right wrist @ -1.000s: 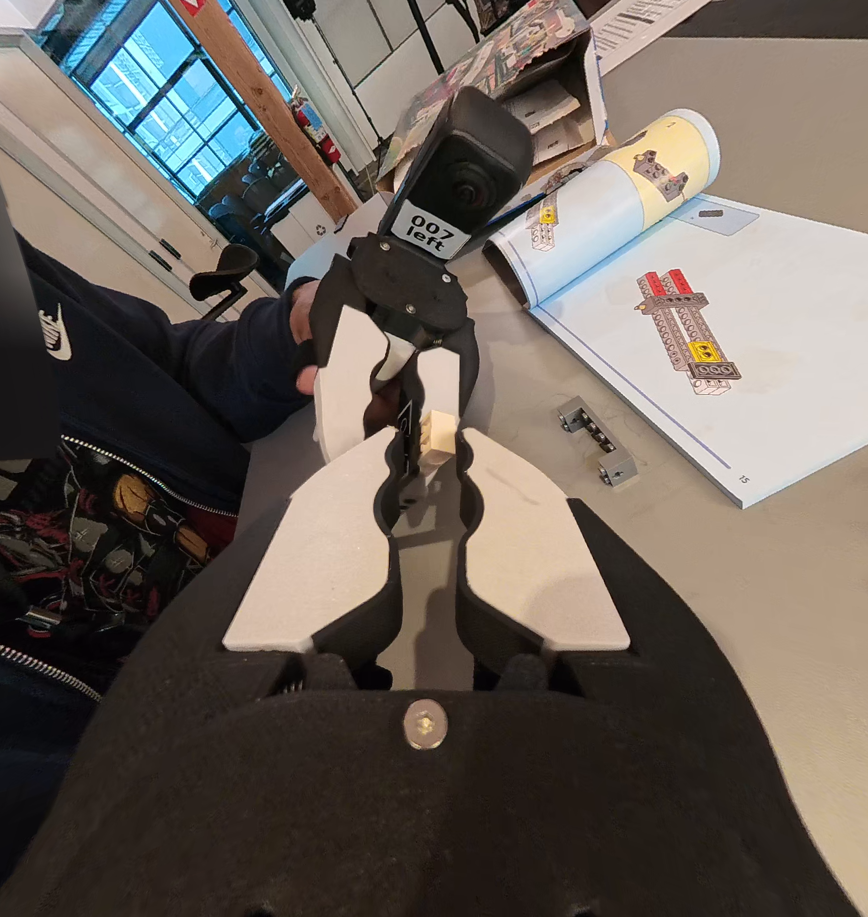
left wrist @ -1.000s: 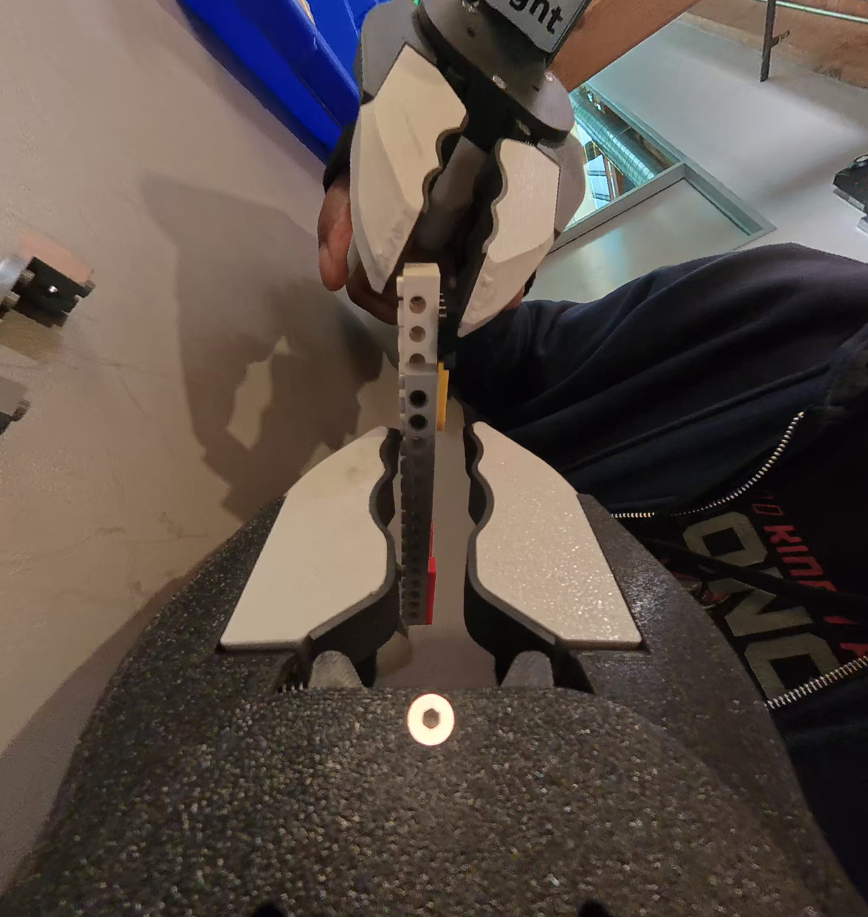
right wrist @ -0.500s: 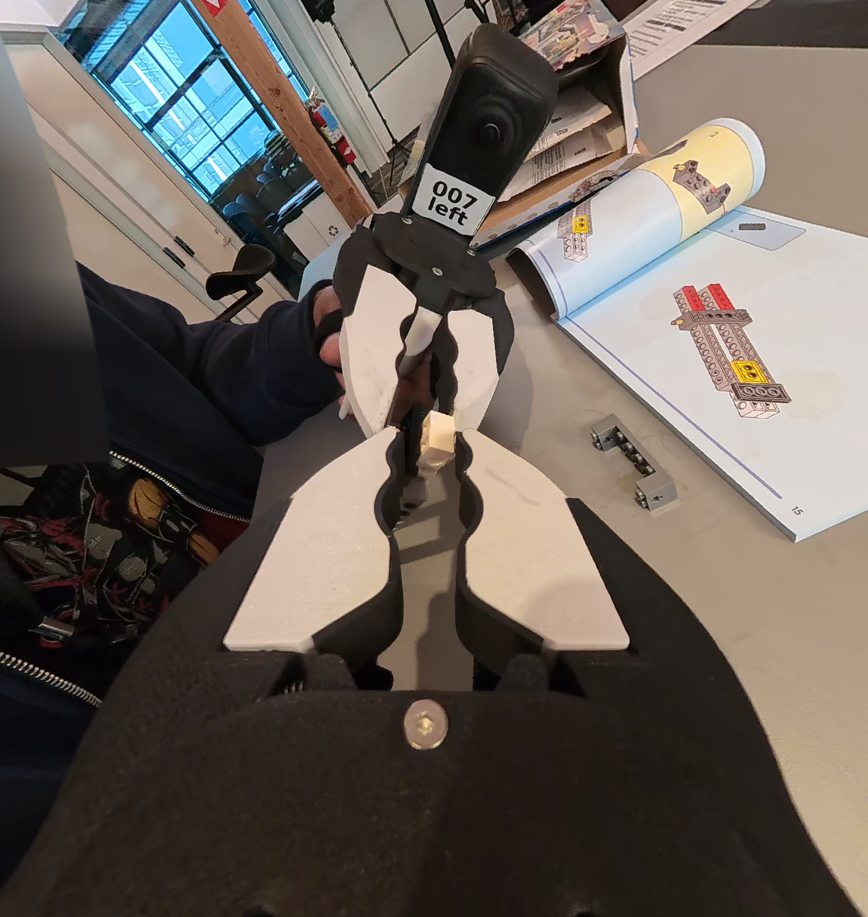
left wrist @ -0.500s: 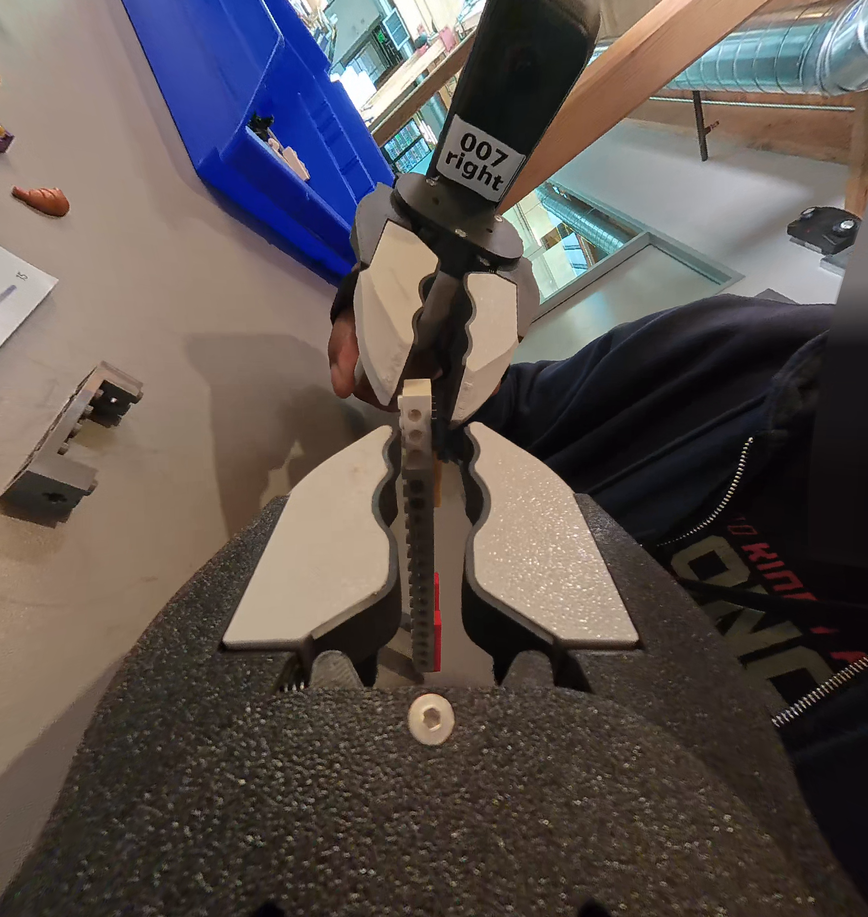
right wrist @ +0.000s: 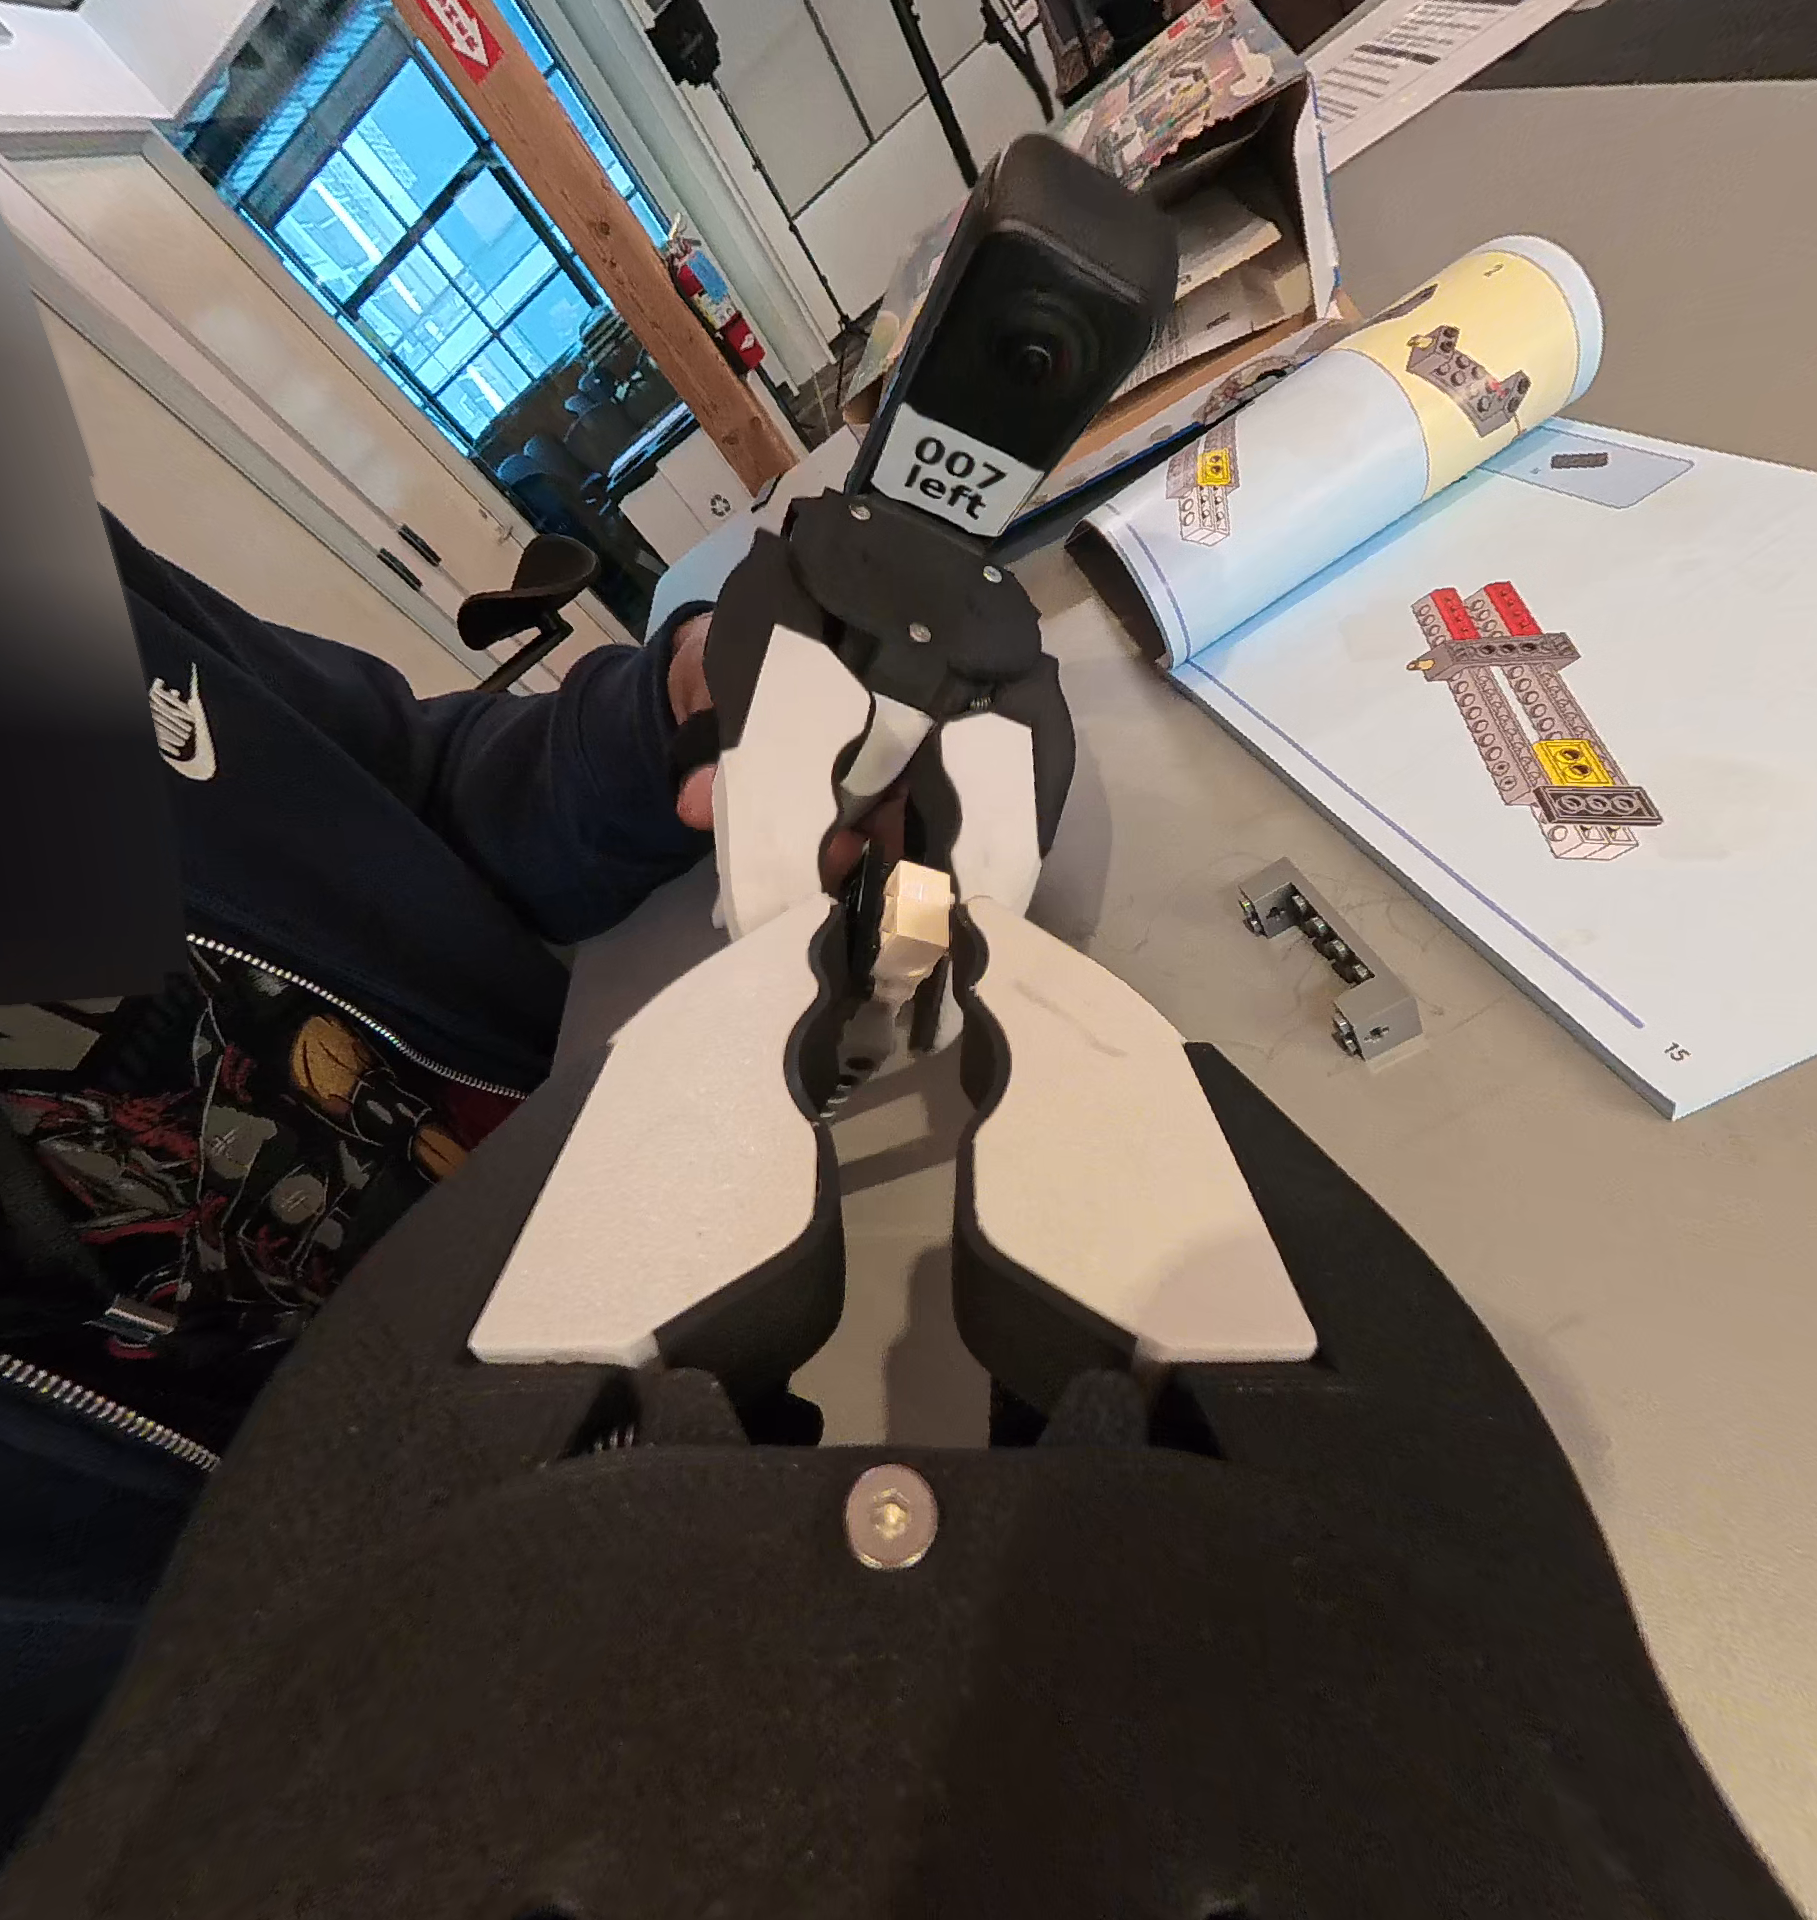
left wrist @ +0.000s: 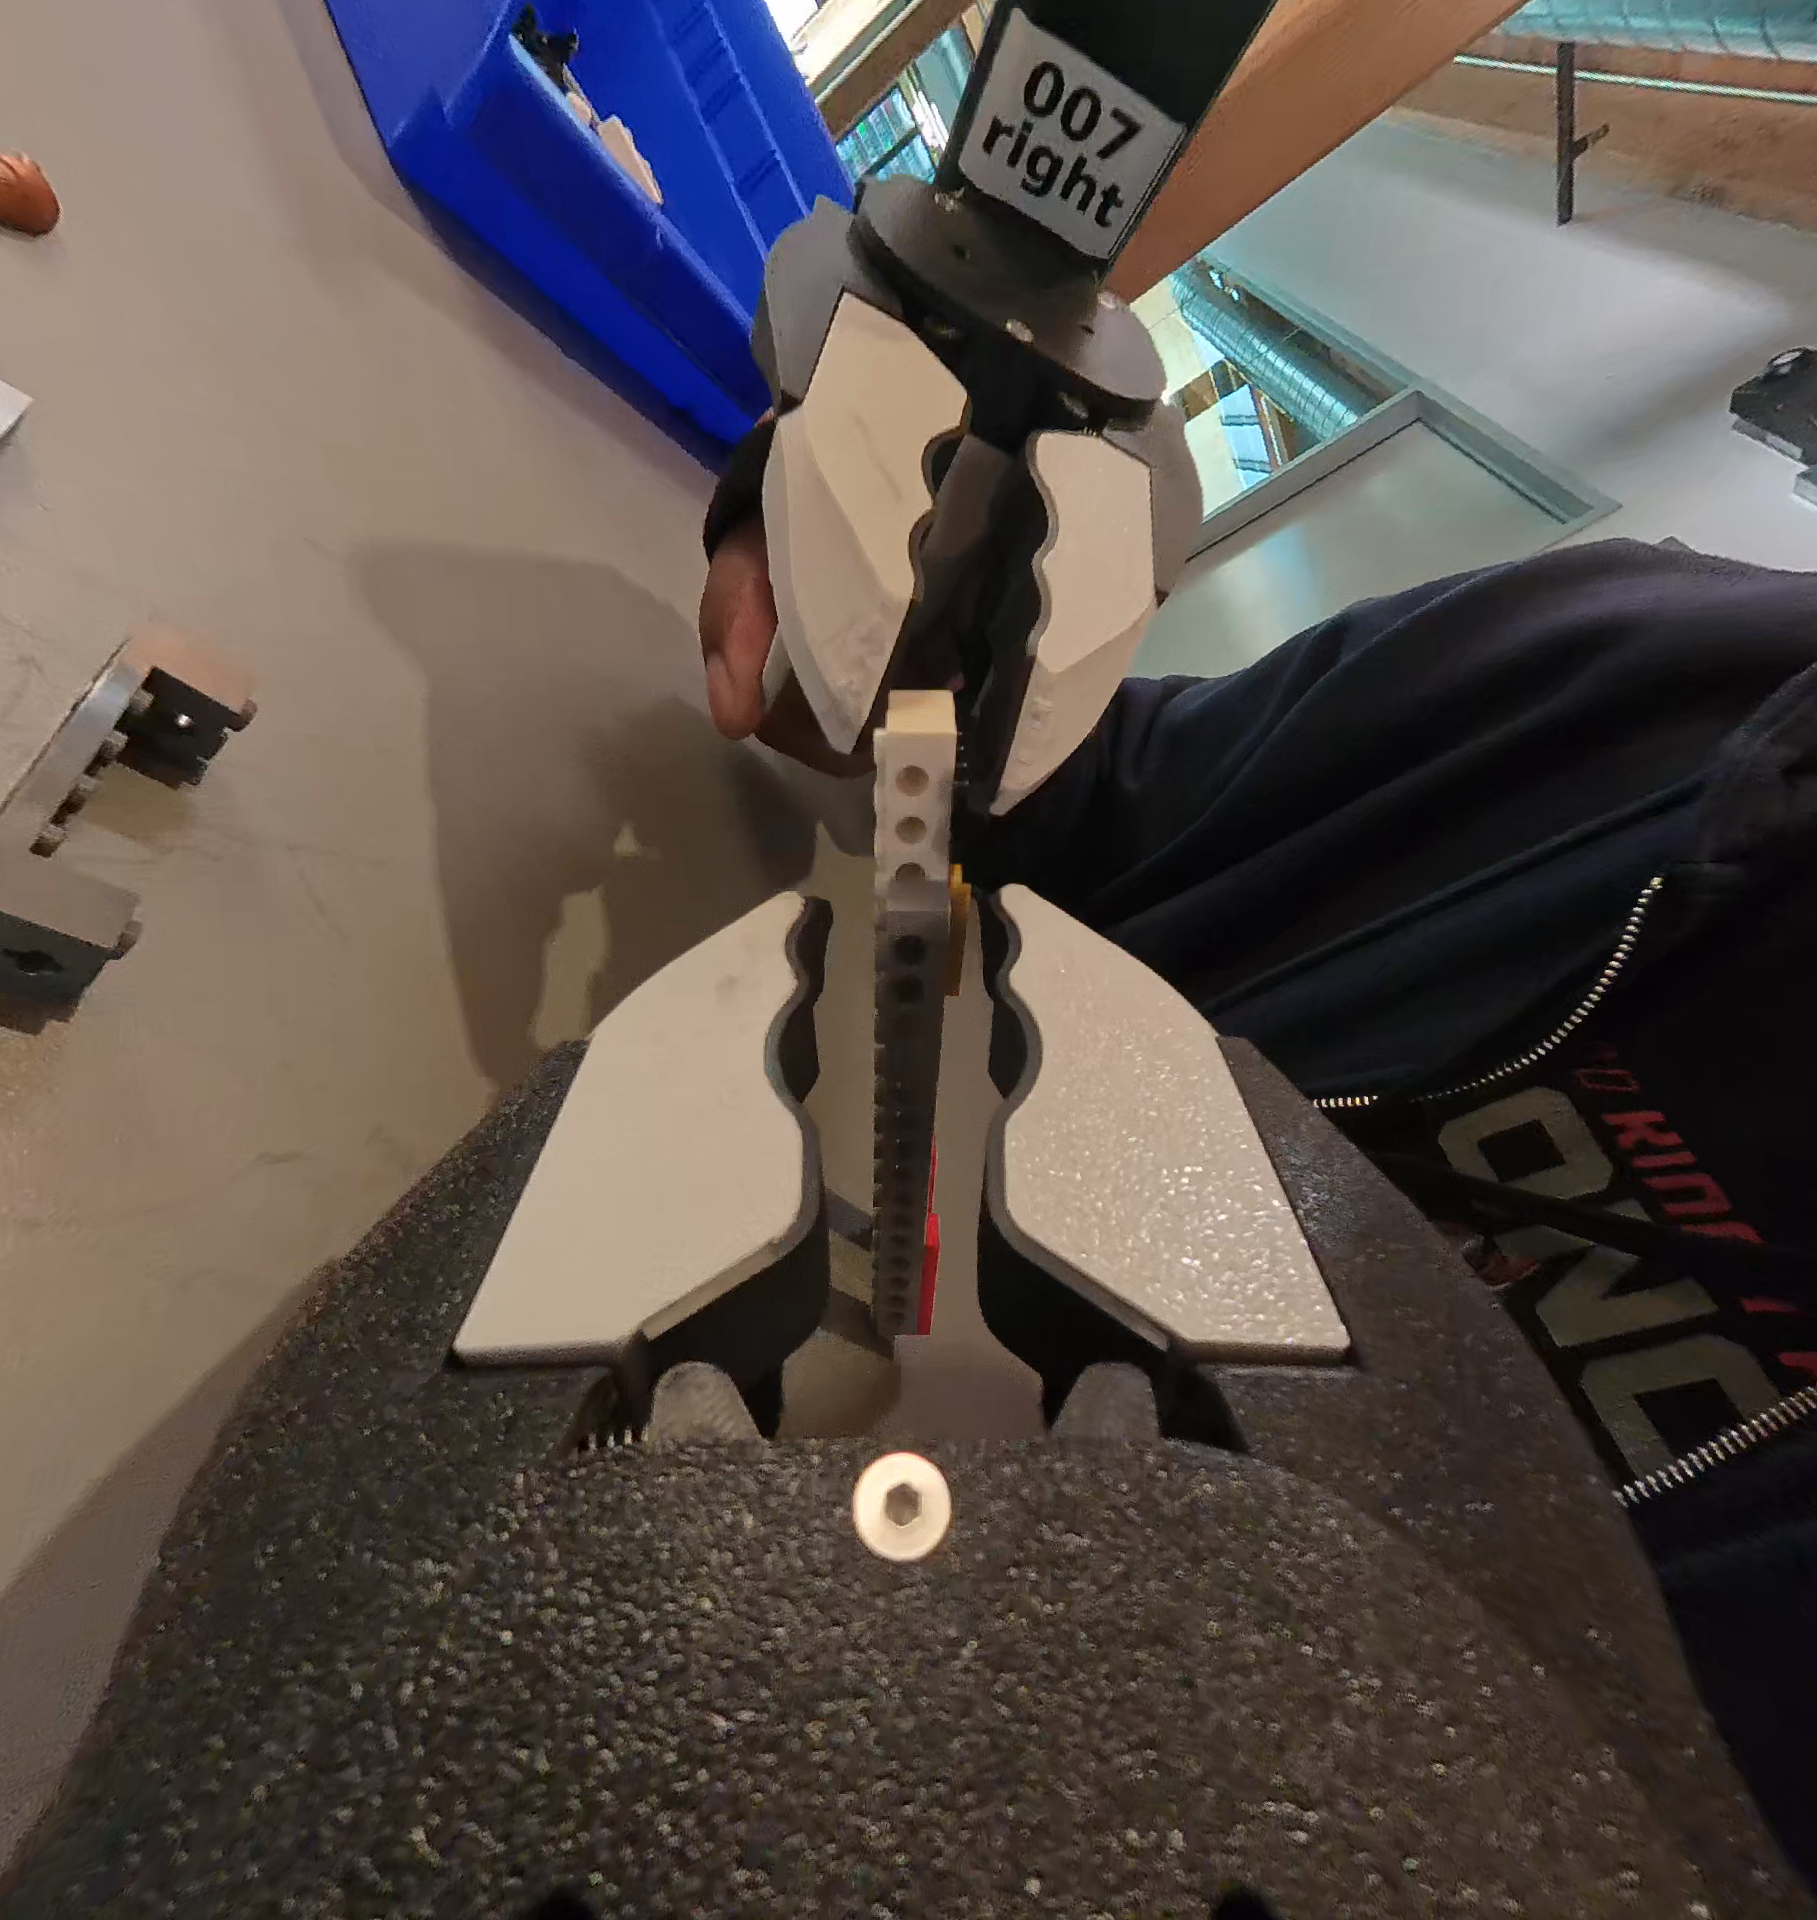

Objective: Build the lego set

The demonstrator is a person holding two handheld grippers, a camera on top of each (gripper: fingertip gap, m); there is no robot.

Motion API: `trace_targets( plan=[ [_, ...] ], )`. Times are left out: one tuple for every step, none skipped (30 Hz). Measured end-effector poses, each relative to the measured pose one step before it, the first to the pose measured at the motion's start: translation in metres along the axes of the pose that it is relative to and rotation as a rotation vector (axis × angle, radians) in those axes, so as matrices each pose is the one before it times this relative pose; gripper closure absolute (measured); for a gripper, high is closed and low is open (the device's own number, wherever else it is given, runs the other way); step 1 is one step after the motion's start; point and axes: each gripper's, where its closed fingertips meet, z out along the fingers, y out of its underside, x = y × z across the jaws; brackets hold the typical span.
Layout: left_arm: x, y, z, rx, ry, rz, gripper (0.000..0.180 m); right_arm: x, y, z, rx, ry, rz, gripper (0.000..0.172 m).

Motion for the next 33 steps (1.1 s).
trace_targets(
  plan=[
    [0.00017, 0.00126, 0.00136, -0.0072, 0.0036, -0.0033, 0.153, 0.00035, 0.00019, -0.00027, -0.0018, -0.0004, 0.0016, 0.153],
    [0.00167, 0.00063, 0.0012, -0.0041, 0.0125, 0.0008, 0.16, 0.00002, 0.00055, -0.0001, -0.0043, -0.0008, -0.0003, 0.153],
    [0.00125, -0.00004, 0.00105, -0.0001, 0.0074, 0.0018, 0.164, -0.00023, 0.00054, 0.00003, -0.0051, -0.0019, -0.0002, 0.153],
    [-0.00004, 0.00059, 0.00082, -0.0032, -0.0013, 0.0043, 0.164, -0.00037, 0.00067, -0.00005, -0.0068, -0.0034, 0.0005, 0.153],
    [0.00003, 0.00057, 0.00061, -0.0046, -0.0015, 0.0045, 0.164, -0.00016, 0.00063, -0.00015, -0.0075, -0.005, 0.0003, 0.153],
    [0.0001, 0.0003, 0.00048, -0.0035, -0.002, 0.0048, 0.164, -0.00016, 0.00034, -0.00038, -0.0055, -0.0049, 0.0012, 0.153],
    [-0.00005, -0.00021, 0.00062, -0.0005, -0.0026, 0.0029, 0.164, -0.00015, 0.00025, -0.00041, -0.0061, -0.0045, 0.0024, 0.153],
    [0.00012, 0.00027, 0.00064, -0.0035, -0.0006, 0.0001, 0.164, -0.00013, 0.00071, -0.00043, -0.0104, -0.0041, 0.0025, 0.153],
    [-0.00016, 0.00039, 0.00061, -0.0042, -0.0013, -0.0001, 0.164, 0.00019, 0.0007, -0.00027, -0.0123, -0.0001, 0.0007, 0.153],
    [-0.00051, -0.00016, 0.0005, 0.0001, -0.0044, 0.0003, 0.164, 0.00057, 0.00031, -0.00034, -0.0098, 0.0054, -0.0021, 0.153],
    [-0.00043, -0.00072, 0.0002, 0.0028, -0.004, -0.0013, 0.164, 0.00043, 0.00006, -0.00029, -0.0081, 0.0063, -0.0026, 0.152],
    [-0.0001, -0.00029, 0.00024, 0.0005, -0.0014, -0.0011, 0.164, 0.00007, 0.00027, 0.00004, -0.0091, 0.0038, -0.002, 0.152],
    [0.00012, -0.00024, 0.00007, 0.0002, -0.0015, 0.0005, 0.164, 0.00007, 0.00054, 0.0002, -0.0104, 0.0033, -0.0019, 0.152],
    [-0.00029, -0.00067, -0.00003, 0.003, -0.0046, 0.0011, 0.164, 0.0003, 0.00039, 0.00016, -0.0079, 0.0056, -0.0031, 0.151],
    [-0.00041, -0.0004, 0.00001, 0.0009, -0.0059, 0.0008, 0.164, 0.00033, -0.00026, -0.00004, -0.0021, 0.0062, -0.0044, 0.151],
    [0.00019, -0.00075, -0.00002, 0.0044, -0.0004, -0.0004, 0.164, 0.00028, -0.00074, -0.0004, 0.0011, 0.0051, -0.0019, 0.151],
    [0.00076, -0.00076, -0.00013, 0.0053, 0.0042, -0.0029, 0.164, 0.00037, -0.00101, -0.00048, 0.003, 0.0047, 0.0014, 0.15],
    [0.00067, -0.00109, 0.00002, 0.007, 0.0047, -0.0033, 0.164, 0.00007, -0.00099, -0.00035, 0.0044, 0.003, 0.0005, 0.149],
    [0.00064, -0.0007, -0.00006, 0.0048, 0.0039, -0.0013, 0.164, -0.00024, -0.00051, -0.00025, 0.0031, 0.0003, -0.0002, 0.149],
    [0.00039, -0.00002, 0.00011, 0.0006, 0.0017, 0.0017, 0.164, -0.00019, -0.00009, 0.00006, 0.001, -0.0012, 0.0024, 0.149],
    [0.00014, 0.00001, 0.00011, -0.0005, -0.0006, 0.0035, 0.164, -0.00028, 0.00007, -0.00005, 0.0014, -0.002, 0.0042, 0.149],
    [0.00023, -0.00004, 0.00007, 0.0005, 0.0001, 0.0041, 0.164, -0.00018, -0.00012, -0.00018, 0.0031, -0.0023, 0.0041, 0.148],
    [0.00032, -0.00023, 0.0001, 0.0009, 0.0007, 0.0042, 0.164, -0.00035, -0.00014, -0.0003, 0.0037, -0.0028, 0.0031, 0.148],
    [0.00067, 0.0, 0.00027, -0.0004, 0.002, 0.0063, 0.164, -0.00066, 0.00002, -0.00022, 0.003, -0.0035, 0.0008, 0.148],
    [0.00066, 0.00017, 0.00023, -0.002, 0.0012, 0.0082, 0.164, -0.00079, 0.00009, -0.00017, 0.0011, -0.0034, -0.0005, 0.147],
    [0.00046, 0.00053, 0.0003, -0.0035, -0.0008, 0.0091, 0.165, -0.00091, 0.00023, -0.00001, -0.0004, -0.003, -0.0016, 0.147],
    [0.00053, 0.00043, 0.00021, -0.0033, -0.0003, 0.0101, 0.164, -0.0012, -0.00003, -0.00009, 0.0004, -0.0046, -0.0042, 0.147],
    [0.00132, 0.00024, 0.00012, -0.0027, 0.0042, 0.0113, 0.165, -0.00196, -0.00037, -0.00012, 0.0023, -0.0076, -0.0061, 0.147],
    [0.00185, 0.00002, 0.00025, -0.0019, 0.0061, 0.0115, 0.164, -0.00245, -0.00075, -0.0002, 0.0034, -0.0094, -0.0069, 0.148],
    [0.00184, -0.00032, 0.00004, -0.0003, 0.0042, 0.0118, 0.164, -0.00276, -0.00087, -0.00015, 0.0032, -0.0095, -0.0085, 0.149],
    [0.00142, -0.0002, 0.00012, -0.0009, 0.0014, 0.0115, 0.164, -0.00196, -0.00081, -0.00018, 0.0017, -0.0033, -0.0089, 0.151],
    [0.00095, -0.00018, -0.00011, -0.0013, -0.0019, 0.0119, 0.164, -0.001, -0.0007, -0.00006, 0.0005, 0.0035, -0.0083, 0.151],
    [0.00068, -0.00037, -0.00015, -0.0007, -0.0027, 0.011, 0.164, -0.00079, -0.00062, -0.00011, 0.0001, 0.0043, -0.008, 0.151]
  ],
)
